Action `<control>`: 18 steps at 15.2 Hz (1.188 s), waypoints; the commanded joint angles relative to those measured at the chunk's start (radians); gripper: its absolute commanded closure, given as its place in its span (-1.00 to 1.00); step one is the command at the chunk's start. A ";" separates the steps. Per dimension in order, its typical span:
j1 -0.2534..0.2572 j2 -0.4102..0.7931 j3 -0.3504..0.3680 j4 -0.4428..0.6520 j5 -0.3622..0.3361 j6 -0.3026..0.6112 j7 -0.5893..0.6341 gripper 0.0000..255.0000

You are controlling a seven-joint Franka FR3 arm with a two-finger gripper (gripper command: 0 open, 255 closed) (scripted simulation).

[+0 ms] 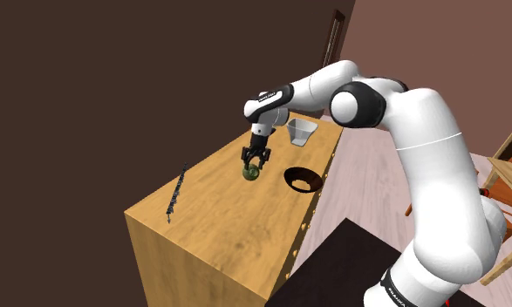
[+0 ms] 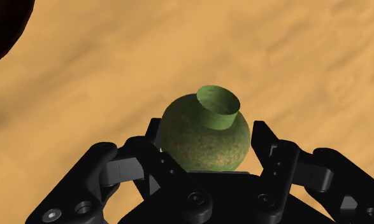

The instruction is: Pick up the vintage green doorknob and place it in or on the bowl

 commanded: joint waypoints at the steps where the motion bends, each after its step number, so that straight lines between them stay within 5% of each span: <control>1: 0.001 -0.018 -0.002 -0.003 -0.003 -0.015 0.004 1.00; 6: 0.001 -0.043 -0.004 0.000 -0.007 -0.042 0.010 1.00; 7: 0.001 -0.043 -0.004 0.000 -0.007 -0.042 0.010 -1.00; 15: 0.216 0.101 -0.079 0.207 -0.085 0.012 0.503 -1.00; 18: 0.229 0.131 -0.084 0.229 -0.088 0.025 0.534 -1.00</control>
